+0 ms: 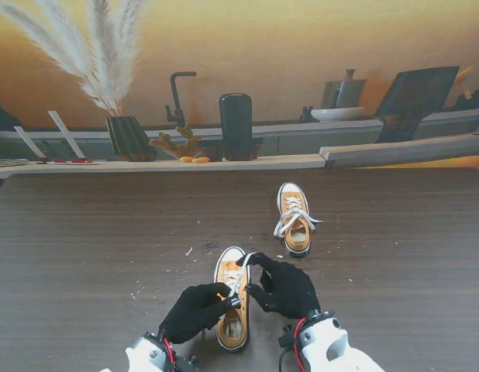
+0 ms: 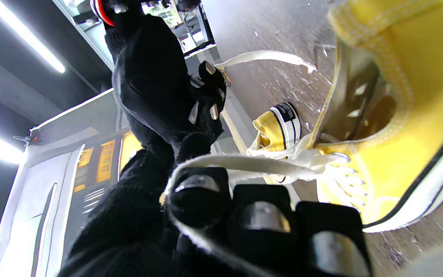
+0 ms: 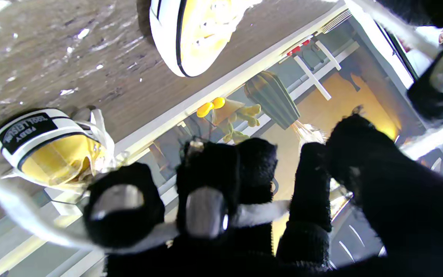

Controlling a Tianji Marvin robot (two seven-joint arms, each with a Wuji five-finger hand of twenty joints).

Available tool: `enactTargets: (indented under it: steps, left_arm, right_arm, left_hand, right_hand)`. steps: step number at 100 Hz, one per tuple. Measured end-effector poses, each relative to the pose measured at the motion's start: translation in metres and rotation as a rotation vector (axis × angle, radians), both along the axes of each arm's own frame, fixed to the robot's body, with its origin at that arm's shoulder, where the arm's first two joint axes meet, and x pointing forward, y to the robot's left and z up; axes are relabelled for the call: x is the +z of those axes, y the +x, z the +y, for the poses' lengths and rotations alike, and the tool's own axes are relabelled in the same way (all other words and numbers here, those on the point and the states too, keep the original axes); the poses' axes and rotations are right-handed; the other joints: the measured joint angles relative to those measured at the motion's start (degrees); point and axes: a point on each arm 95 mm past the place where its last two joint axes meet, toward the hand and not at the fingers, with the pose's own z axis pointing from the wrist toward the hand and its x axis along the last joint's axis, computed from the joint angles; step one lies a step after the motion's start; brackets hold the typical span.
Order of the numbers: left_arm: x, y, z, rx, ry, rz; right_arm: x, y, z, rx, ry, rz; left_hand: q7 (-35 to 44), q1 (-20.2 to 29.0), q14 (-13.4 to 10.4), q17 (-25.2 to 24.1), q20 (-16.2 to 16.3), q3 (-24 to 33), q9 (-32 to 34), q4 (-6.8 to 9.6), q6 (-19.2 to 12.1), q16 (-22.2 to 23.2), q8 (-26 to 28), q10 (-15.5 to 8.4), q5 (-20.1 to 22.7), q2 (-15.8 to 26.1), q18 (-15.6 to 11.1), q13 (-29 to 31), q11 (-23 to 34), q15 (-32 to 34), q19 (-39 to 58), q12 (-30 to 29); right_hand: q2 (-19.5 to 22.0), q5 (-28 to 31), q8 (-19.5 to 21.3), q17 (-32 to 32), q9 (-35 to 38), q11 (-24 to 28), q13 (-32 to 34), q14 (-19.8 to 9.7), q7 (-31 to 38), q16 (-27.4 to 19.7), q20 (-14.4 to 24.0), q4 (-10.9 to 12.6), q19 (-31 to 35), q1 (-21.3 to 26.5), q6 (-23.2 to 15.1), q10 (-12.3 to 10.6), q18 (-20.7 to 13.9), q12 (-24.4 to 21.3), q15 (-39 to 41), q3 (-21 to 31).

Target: Tie the shoelaces into a bow on the shoes

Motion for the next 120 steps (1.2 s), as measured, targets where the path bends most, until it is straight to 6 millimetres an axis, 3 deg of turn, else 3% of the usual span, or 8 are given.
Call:
enactTargets:
  steps: [10,26,35,56,85,120]
  left_arm:
    - [0.0,-0.002,0.0,-0.011,-0.001,-0.003]
    - [0.0,-0.004,0.0,-0.026,0.0,-0.002]
    - [0.0,-0.004,0.0,-0.029,-0.001,0.0]
    - [-0.001,-0.004,0.0,-0.034,0.0,0.003]
    - [-0.003,-0.006,-0.001,-0.078,0.021,0.016]
    - [-0.003,-0.006,-0.001,-0.082,0.03,0.015]
  right_arm:
    - [0.0,0.002,0.002,-0.018,-0.007,-0.025]
    - [-0.003,0.009,0.004,-0.043,0.012,-0.05]
    - [-0.006,0.013,0.006,-0.056,0.034,-0.046]
    - [-0.009,0.018,0.01,-0.071,0.065,-0.039]
    - [-0.011,0.019,0.016,-0.089,0.094,-0.033]
    - [-0.012,0.02,0.019,-0.091,0.108,-0.023]
  left_hand:
    - [-0.71,-0.03,0.01,0.0,-0.01,0.0,0.01,0.0,0.0,0.0,-0.69,0.01,0.0,-0.01,0.01,0.0,0.0,-0.01,0.01,0.0]
    - [-1.38,-0.05,0.01,0.0,-0.01,0.0,0.01,0.0,0.0,0.0,-1.38,0.02,0.0,-0.02,0.02,0.0,0.0,-0.01,0.02,0.0]
    - [-1.5,-0.06,0.02,-0.01,-0.01,0.0,0.01,0.0,0.0,0.0,-1.48,0.03,0.0,-0.02,0.02,0.0,0.0,-0.01,0.02,0.0]
    - [-2.17,-0.06,0.02,-0.01,-0.02,0.0,0.02,0.0,0.0,0.0,-2.88,0.04,0.0,-0.03,0.04,0.0,0.0,-0.01,0.03,0.0]
    - [-3.62,-0.07,0.22,-0.01,-0.03,0.51,0.02,0.0,0.0,-0.01,-4.31,0.1,0.0,-0.04,0.36,0.0,0.0,-0.01,0.05,0.0]
    - [-5.53,-0.11,0.3,-0.01,-0.49,0.51,0.02,0.48,0.01,-0.01,-5.77,0.12,0.0,-0.06,0.42,0.0,0.0,-0.07,0.05,0.0]
  right_hand:
    - [-0.55,3.68,0.54,4.06,3.53,0.22,1.33,-1.7,0.03,-2.01,-1.44,0.0,2.65,0.0,-0.17,-1.71,-1.29,1.35,5.53,0.02]
    - [-2.43,10.82,0.43,5.25,8.4,0.18,2.15,-4.06,0.1,-4.65,-0.31,0.0,5.25,0.0,-0.61,-3.72,-3.67,1.95,12.08,-0.08]
    - [-5.13,13.72,-1.33,5.42,10.14,0.09,2.23,-5.0,0.58,-4.84,0.47,-1.14,5.66,0.0,-0.66,-4.54,-4.51,2.05,13.73,-0.08]
    - [-9.02,18.83,-1.7,5.91,13.26,0.05,2.84,-6.52,0.66,-4.87,1.81,-1.14,6.02,-0.18,0.54,-6.06,-5.51,2.2,16.28,-0.1]
    - [-8.28,25.85,-1.7,6.13,14.95,0.13,3.49,-7.51,-0.72,-4.87,3.3,-1.22,6.03,-8.81,2.93,-6.97,-6.21,3.32,17.93,-0.83]
    - [-4.14,26.52,-2.17,6.18,14.98,0.6,3.49,-7.57,-1.47,-4.38,3.64,-1.18,6.03,-15.09,3.6,-6.97,-6.22,3.33,18.37,-1.57]
